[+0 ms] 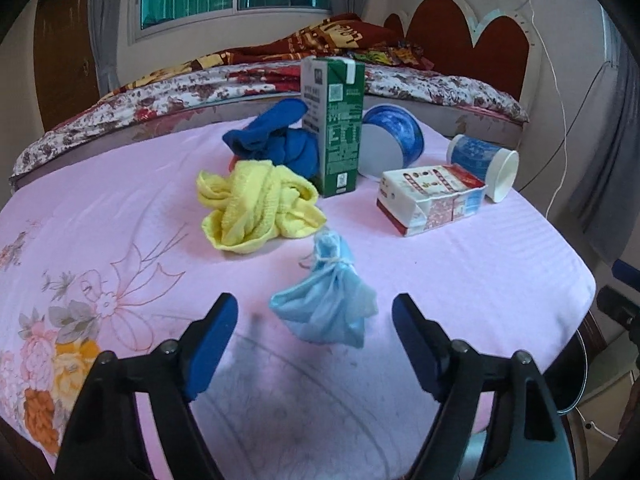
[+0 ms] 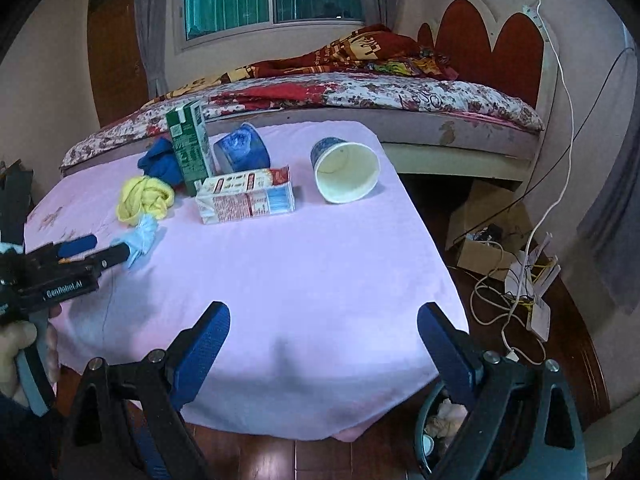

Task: Collect trash
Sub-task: 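Move both tools back to the table toward the blue cloth, then grasp the light blue mask with the left tool while the right tool grasps the paper cup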

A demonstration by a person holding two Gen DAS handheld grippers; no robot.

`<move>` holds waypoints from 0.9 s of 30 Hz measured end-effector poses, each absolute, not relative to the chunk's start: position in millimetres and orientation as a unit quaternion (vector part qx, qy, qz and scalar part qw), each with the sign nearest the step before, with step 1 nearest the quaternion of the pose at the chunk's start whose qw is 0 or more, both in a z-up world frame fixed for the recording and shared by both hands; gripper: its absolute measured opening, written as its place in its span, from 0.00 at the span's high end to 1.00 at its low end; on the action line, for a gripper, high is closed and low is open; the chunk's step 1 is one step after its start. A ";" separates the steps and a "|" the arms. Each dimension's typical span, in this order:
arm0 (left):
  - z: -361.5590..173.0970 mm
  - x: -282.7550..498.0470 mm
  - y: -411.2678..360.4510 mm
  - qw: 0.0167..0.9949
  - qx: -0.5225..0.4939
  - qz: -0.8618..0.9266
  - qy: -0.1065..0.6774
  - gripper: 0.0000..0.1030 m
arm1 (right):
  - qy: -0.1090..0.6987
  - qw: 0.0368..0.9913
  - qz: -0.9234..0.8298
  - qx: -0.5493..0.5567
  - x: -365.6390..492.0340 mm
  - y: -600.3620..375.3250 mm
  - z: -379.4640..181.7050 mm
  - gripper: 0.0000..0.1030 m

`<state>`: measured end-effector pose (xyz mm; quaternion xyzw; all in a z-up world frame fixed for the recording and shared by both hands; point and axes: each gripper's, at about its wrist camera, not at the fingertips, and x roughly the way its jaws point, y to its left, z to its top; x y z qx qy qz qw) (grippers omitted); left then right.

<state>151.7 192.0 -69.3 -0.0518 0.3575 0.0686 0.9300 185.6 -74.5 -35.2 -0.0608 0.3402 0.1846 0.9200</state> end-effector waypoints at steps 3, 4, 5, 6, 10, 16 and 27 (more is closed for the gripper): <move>-73.3 159.2 195.2 0.927 -0.060 0.066 0.365 0.27 | 0.340 0.920 0.186 -0.058 194.8 -68.1 -35.7 0.07; -74.1 161.4 196.4 0.926 -0.063 0.065 0.367 0.28 | 0.341 0.920 0.187 -0.057 196.9 -66.1 -36.6 0.08; -74.6 163.5 197.2 0.926 -0.063 0.064 0.367 0.29 | 0.342 0.919 0.189 -0.058 199.4 -63.4 -37.5 0.08; -74.9 165.1 197.1 0.926 -0.061 0.064 0.367 0.31 | 0.342 0.919 0.189 -0.058 201.4 -61.0 -38.1 0.09; -79.0 171.3 197.8 0.924 -0.065 0.055 0.374 0.40 | 0.342 0.918 0.189 -0.058 209.3 -54.5 -39.9 0.10; -82.7 180.1 195.2 0.923 -0.063 0.047 0.376 0.50 | 0.347 0.917 0.187 -0.062 227.3 -50.7 -43.4 0.19; -65.6 200.6 184.7 0.936 -0.076 0.025 0.343 0.65 | 0.347 0.920 0.180 -0.038 286.7 -42.8 -45.2 0.45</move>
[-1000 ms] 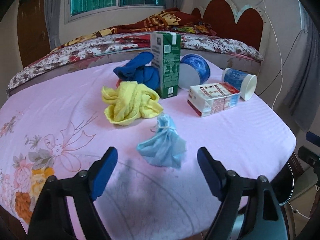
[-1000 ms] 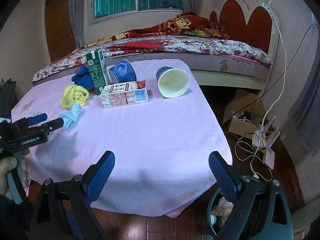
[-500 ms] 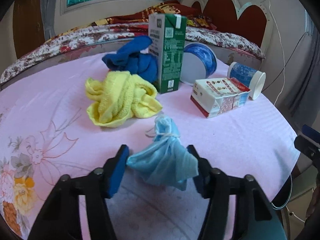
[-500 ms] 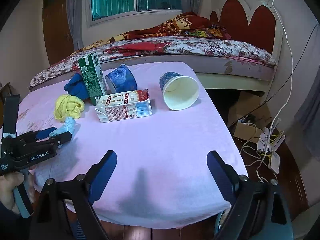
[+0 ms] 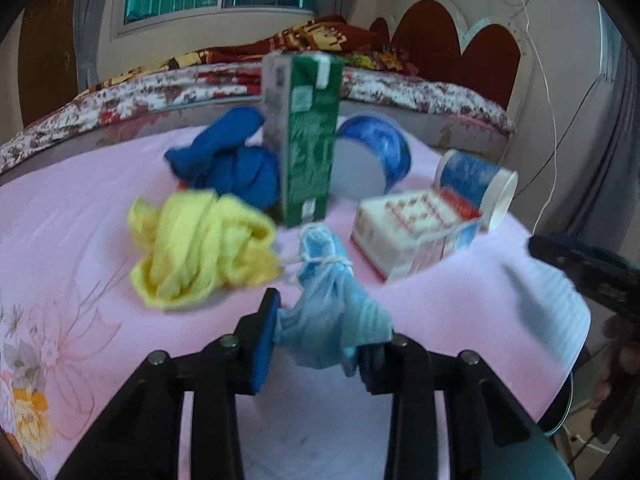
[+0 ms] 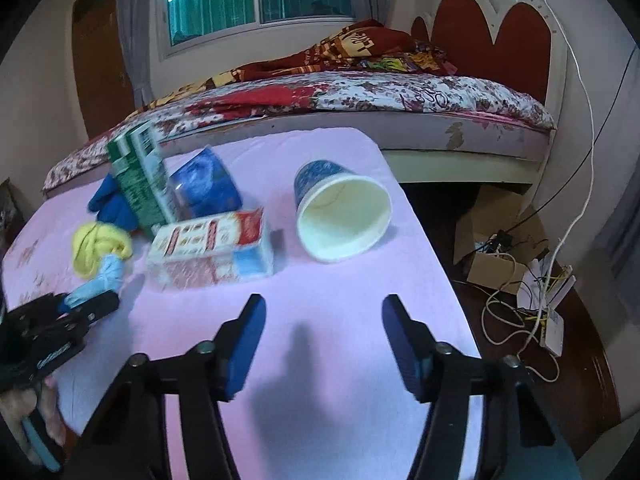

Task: Collect trash
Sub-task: 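Grasp the light blue mask with the left tool while the right tool grasps the paper cup, then carry the mask and paper cup over the black bucket and open both tools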

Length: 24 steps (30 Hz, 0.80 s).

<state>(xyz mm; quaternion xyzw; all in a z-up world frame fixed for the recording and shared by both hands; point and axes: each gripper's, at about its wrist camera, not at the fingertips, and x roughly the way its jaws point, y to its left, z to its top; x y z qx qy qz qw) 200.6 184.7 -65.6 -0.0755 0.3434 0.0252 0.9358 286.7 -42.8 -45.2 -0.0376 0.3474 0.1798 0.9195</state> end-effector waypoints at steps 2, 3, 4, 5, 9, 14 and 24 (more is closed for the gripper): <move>-61.1 206.6 183.0 0.938 -0.076 0.025 0.336 0.65 | 0.347 0.919 0.184 -0.036 299.2 -36.4 -45.0 0.49; -59.9 209.3 182.9 0.939 -0.076 0.024 0.335 0.65 | 0.347 0.918 0.187 -0.035 304.7 -33.0 -44.9 0.51; -59.3 211.5 182.9 0.939 -0.076 0.024 0.335 0.65 | 0.347 0.918 0.190 -0.034 310.0 -29.7 -45.3 0.52; -59.0 212.8 183.1 0.939 -0.078 0.023 0.334 0.65 | 0.346 0.918 0.190 -0.034 316.3 -25.8 -46.2 0.52; -61.6 215.2 183.2 0.937 -0.079 0.023 0.339 0.65 | 0.350 0.918 0.186 -0.031 340.1 -15.0 -49.0 0.58; -61.5 215.7 180.5 0.936 -0.074 0.020 0.344 0.65 | 0.358 0.913 0.194 -0.025 357.9 -8.3 -48.7 0.88; -50.7 192.6 171.9 0.939 -0.072 0.015 0.335 0.65 | 0.325 0.920 0.204 -0.075 306.7 -24.4 -30.0 0.96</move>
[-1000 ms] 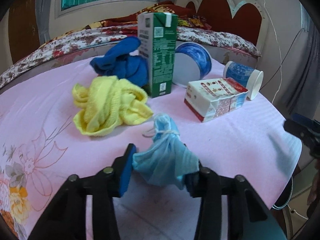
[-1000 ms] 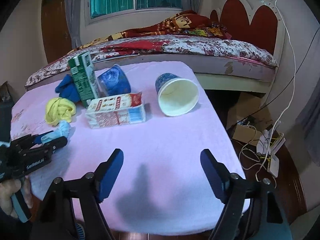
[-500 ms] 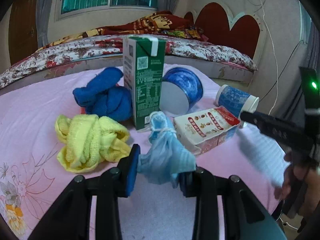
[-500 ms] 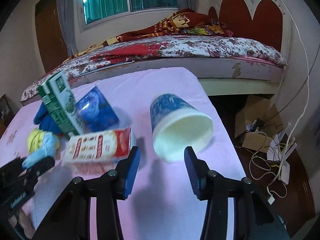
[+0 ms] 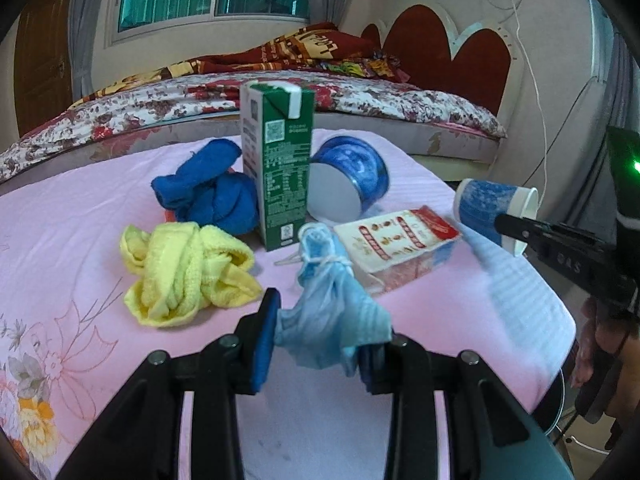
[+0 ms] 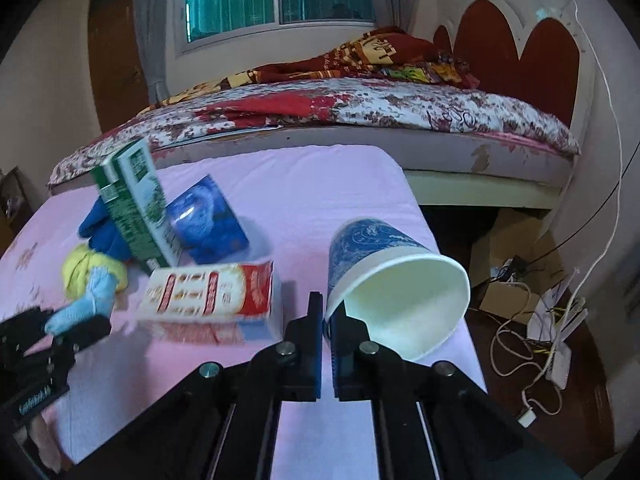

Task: Collect trash
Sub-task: 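Carry the mask and paper cup over the black bucket and open both tools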

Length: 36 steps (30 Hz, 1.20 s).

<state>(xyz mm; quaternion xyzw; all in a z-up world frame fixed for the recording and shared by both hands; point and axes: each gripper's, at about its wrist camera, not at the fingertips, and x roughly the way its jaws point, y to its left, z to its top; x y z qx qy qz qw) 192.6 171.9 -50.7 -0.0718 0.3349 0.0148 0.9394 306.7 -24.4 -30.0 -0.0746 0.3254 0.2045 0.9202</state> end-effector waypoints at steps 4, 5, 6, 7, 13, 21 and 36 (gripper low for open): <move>-46.3 176.2 160.2 0.941 -0.068 0.009 0.331 0.65 | 0.314 0.925 0.200 -0.077 276.6 -45.8 -20.6 0.96; -45.9 172.1 156.4 0.941 -0.067 0.007 0.332 0.65 | 0.313 0.926 0.199 -0.078 268.1 -52.5 -18.7 0.96; -45.3 168.2 152.9 0.941 -0.068 0.005 0.332 0.65 | 0.310 0.927 0.197 -0.079 260.0 -58.3 -17.1 0.96; -44.9 165.3 150.8 0.941 -0.068 0.003 0.332 0.65 | 0.310 0.927 0.195 -0.079 252.6 -64.2 -16.0 0.96; -40.2 144.0 121.6 0.940 -0.062 -0.021 0.334 0.65 | 0.309 0.931 0.176 -0.085 207.5 -105.4 -12.6 0.96; -31.9 127.7 75.4 0.940 -0.048 -0.062 0.333 0.65 | 0.312 0.936 0.145 -0.078 173.3 -158.8 -8.3 0.96; -32.8 126.0 -14.8 0.930 -0.014 -0.146 0.338 0.66 | 0.325 0.938 0.103 -0.053 135.7 -237.8 -19.6 0.96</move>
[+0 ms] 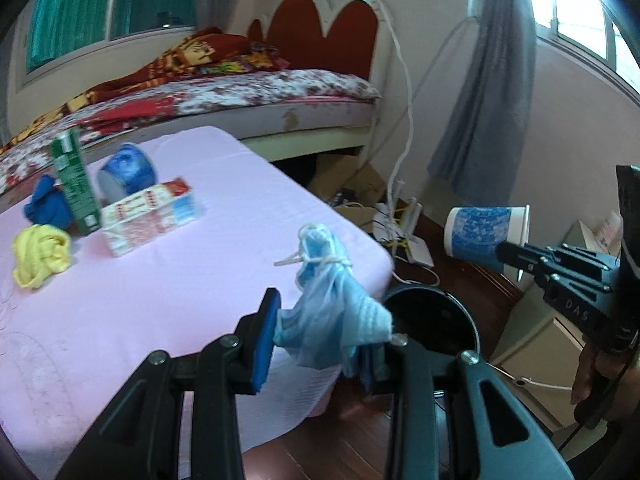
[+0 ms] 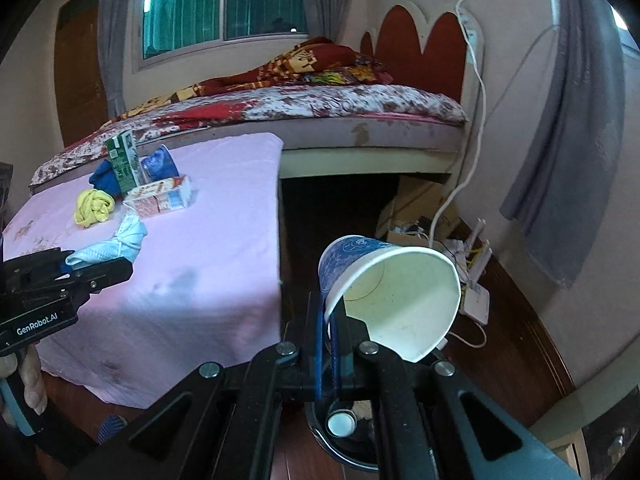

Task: Collect trash
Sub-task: 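Carry the mask and paper cup over the black bucket and open both tools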

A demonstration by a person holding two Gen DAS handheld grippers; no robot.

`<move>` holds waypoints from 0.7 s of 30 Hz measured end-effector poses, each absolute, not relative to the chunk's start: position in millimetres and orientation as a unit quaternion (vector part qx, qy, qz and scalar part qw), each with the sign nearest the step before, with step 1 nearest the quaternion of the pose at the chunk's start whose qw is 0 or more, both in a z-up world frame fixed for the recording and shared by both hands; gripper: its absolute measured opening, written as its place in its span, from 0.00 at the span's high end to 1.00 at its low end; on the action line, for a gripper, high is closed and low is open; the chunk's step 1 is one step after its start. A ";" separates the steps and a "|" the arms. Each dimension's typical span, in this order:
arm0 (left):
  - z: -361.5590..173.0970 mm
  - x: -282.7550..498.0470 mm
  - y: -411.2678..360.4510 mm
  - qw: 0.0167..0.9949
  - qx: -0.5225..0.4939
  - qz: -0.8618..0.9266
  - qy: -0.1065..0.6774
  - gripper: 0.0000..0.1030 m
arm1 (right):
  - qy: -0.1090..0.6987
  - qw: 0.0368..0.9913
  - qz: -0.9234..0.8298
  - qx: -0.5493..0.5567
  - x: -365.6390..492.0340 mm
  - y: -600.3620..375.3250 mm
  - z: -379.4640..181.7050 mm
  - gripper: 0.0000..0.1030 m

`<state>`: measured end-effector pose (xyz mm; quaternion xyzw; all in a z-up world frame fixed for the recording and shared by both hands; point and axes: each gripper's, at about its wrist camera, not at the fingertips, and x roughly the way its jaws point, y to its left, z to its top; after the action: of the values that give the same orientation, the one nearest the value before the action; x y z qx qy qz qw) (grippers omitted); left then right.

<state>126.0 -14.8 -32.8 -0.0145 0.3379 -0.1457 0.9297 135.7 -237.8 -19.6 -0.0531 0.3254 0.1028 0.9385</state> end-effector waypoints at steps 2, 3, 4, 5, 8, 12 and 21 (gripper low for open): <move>-35.5 126.2 -26.7 0.927 -0.010 -0.157 0.341 0.65 | 0.331 0.937 0.096 -0.050 132.0 -248.4 -25.0 0.96; -36.8 126.1 -31.7 0.925 -0.008 -0.161 0.343 0.66 | 0.334 0.937 0.094 -0.049 131.1 -252.0 -27.1 0.96; -38.5 125.9 -37.5 0.924 -0.006 -0.167 0.345 0.66 | 0.336 0.936 0.091 -0.047 129.7 -256.3 -29.4 0.96; -40.2 126.4 -43.5 0.922 -0.003 -0.172 0.347 0.66 | 0.339 0.936 0.087 -0.046 127.5 -261.4 -31.8 0.96; -44.8 126.9 -59.8 0.916 0.001 -0.187 0.355 0.65 | 0.345 0.934 0.082 -0.041 121.3 -274.6 -38.3 0.96; -51.5 127.0 -84.0 0.908 0.011 -0.208 0.363 0.66 | 0.352 0.932 0.080 -0.043 115.3 -287.3 -47.1 0.96; -70.3 132.6 -125.7 0.887 0.025 -0.252 0.385 0.66 | 0.379 0.922 0.073 -0.030 112.1 -318.3 -74.4 0.96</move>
<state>132.6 -125.7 -70.3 0.0246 0.3852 -0.2519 0.8874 112.1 -318.3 -74.4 -0.0305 0.3793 0.0735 0.9218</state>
